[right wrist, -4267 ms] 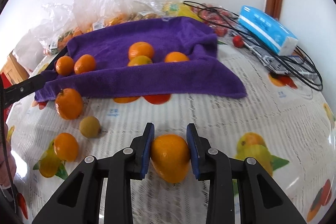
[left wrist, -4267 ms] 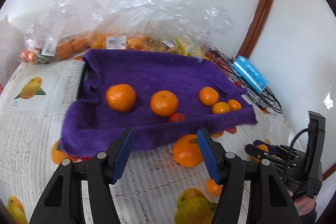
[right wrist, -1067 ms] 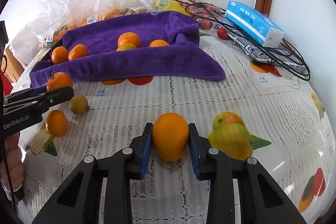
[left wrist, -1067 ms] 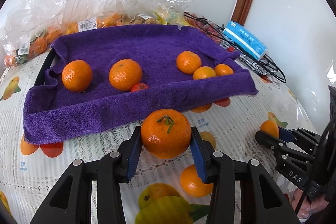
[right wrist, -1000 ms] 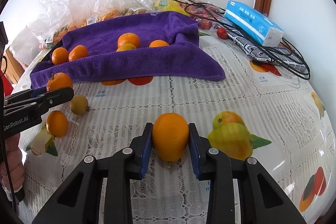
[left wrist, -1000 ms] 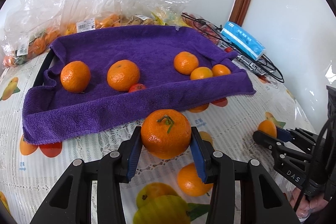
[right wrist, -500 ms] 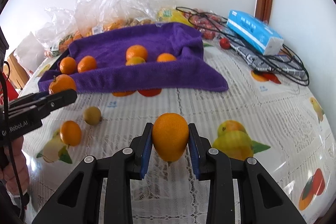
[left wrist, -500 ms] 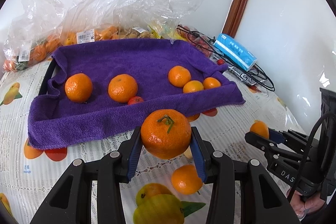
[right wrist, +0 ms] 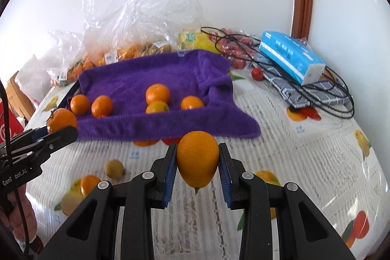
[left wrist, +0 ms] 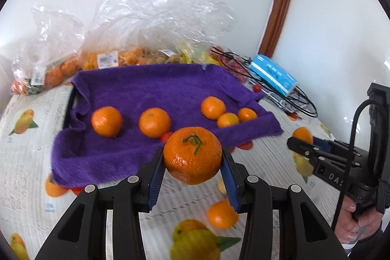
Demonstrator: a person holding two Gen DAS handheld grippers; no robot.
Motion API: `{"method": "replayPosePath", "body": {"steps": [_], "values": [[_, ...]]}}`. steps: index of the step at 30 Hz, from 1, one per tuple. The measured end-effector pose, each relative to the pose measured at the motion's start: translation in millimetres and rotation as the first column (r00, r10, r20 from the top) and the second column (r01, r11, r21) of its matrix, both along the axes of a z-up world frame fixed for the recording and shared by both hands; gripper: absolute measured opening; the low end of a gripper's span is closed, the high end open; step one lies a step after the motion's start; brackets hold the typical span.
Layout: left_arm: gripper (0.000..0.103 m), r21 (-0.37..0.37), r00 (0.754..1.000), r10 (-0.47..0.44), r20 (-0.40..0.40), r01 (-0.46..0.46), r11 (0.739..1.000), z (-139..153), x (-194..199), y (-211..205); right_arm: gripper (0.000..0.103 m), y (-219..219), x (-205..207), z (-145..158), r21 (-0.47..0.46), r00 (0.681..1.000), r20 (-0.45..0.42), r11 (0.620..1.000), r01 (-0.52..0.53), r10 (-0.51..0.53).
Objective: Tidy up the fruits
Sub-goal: 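Carry both held oranges over the purple towel, then lower both held oranges onto the purple towel among the other oranges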
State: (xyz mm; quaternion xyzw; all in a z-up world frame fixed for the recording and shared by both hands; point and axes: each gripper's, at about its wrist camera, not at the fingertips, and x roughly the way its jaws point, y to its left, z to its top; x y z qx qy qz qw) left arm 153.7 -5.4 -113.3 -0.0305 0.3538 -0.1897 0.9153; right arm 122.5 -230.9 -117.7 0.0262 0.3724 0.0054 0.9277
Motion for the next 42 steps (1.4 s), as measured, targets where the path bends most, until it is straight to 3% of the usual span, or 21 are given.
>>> {"method": "replayPosePath", "body": {"steps": [13, 22, 32, 42], "values": [[0.042, -0.042, 0.984, 0.179, 0.017, -0.178, 0.983, 38.3, 47.6, 42.1, 0.032, 30.4, 56.9, 34.9, -0.008, 0.991, 0.111, 0.997, -0.077, 0.078], [0.042, -0.030, 0.963, 0.269, 0.012, -0.268, 0.963, 30.2, 79.6, 58.5, 0.032, 43.3, 101.8, 40.4, -0.004, 0.983, 0.130, 0.992, -0.128, 0.128], [0.042, 0.021, 0.964, 0.267, -0.022, -0.266, 0.964, -4.2, 84.6, 51.6, 0.032, 37.4, 122.3, -4.7, 0.033, 0.992, 0.057, 0.993, -0.113, 0.111], [0.042, 0.028, 0.967, 0.254, 0.002, -0.254, 0.967, -9.4, 79.6, 44.4, 0.033, 46.3, 120.5, -15.6, -0.016, 0.990, 0.036, 0.991, -0.133, 0.134]]}}
